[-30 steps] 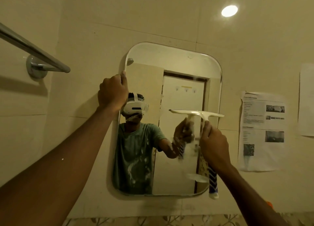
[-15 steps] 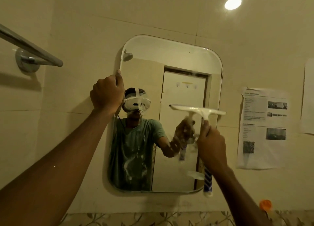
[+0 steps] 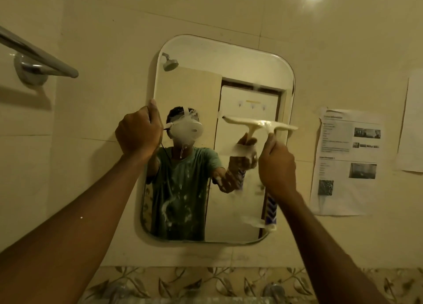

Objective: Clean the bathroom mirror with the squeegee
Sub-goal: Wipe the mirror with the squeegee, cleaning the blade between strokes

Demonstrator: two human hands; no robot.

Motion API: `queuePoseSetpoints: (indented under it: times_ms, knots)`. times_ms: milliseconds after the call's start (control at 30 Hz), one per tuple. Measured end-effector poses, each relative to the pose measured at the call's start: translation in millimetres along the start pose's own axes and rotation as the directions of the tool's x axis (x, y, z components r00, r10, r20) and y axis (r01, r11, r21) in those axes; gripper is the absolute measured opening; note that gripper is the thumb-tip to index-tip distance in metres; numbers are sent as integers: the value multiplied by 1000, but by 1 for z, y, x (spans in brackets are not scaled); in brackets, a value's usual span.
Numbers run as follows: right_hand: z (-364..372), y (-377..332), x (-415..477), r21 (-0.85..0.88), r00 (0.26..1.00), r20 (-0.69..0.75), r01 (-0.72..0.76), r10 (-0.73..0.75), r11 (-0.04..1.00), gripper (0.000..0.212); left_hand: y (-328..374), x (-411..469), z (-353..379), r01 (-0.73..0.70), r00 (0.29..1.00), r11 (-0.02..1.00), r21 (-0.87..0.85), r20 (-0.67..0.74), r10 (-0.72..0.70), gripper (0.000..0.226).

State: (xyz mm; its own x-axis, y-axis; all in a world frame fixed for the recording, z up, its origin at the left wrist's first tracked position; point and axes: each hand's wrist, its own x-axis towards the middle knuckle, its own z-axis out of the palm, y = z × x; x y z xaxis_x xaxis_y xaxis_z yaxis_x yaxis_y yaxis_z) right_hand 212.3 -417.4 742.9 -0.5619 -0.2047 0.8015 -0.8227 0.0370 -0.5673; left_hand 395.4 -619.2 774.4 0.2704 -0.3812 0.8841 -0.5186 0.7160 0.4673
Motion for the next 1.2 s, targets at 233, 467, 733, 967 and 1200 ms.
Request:
queuePoseSetpoints:
  times_ms: [233, 467, 733, 967, 1200]
  knots:
    - [18, 60, -116, -49, 980, 150, -122, 128, 991, 37, -5, -5, -1, 42, 998, 989, -142, 54, -34, 49]
    - [3, 40, -79, 29, 995, 95, -29, 26, 999, 41, -6, -4, -2, 61, 994, 983, -175, 102, -44, 48]
    - [11, 44, -73, -45, 995, 76, -59, 63, 997, 43, -7, -4, -2, 15, 996, 990, -143, 87, -3, 50]
    - [20, 70, -153, -146, 972, 135, -173, 193, 974, 40, -7, -4, -5, -20, 995, 990, -138, 96, 33, 52]
    - [15, 33, -68, -25, 999, 12, -51, 51, 998, 46, -10, -5, -3, -50, 995, 989, -136, 78, 61, 52]
